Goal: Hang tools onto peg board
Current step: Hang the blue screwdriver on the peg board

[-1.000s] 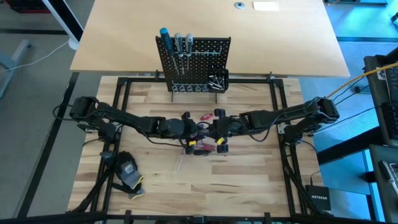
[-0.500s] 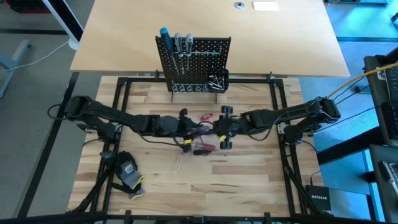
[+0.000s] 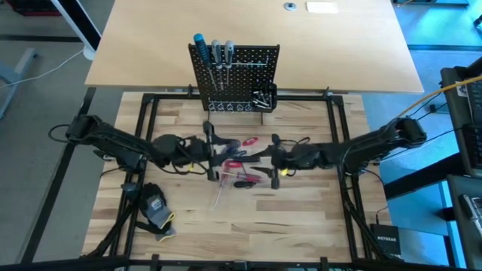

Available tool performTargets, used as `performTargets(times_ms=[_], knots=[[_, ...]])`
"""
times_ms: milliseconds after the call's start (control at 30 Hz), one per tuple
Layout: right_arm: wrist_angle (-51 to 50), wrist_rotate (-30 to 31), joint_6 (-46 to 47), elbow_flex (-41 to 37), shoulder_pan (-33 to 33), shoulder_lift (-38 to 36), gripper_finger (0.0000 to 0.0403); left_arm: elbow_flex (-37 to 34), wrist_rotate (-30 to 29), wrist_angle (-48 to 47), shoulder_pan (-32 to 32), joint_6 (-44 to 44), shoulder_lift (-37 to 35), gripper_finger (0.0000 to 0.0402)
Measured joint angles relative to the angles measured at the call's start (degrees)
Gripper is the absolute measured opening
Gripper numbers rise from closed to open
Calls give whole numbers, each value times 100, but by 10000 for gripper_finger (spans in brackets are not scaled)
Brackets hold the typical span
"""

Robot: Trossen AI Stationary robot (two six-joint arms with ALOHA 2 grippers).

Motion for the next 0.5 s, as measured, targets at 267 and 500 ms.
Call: performTargets(times_ms=[267, 500], knots=[[3492, -8, -37, -335, -161, 993, 189, -98, 160, 913, 42, 95, 96, 119], [3488, -286, -172, 462, -326, 1905, 189, -98, 186, 905, -17, 68, 104, 119]])
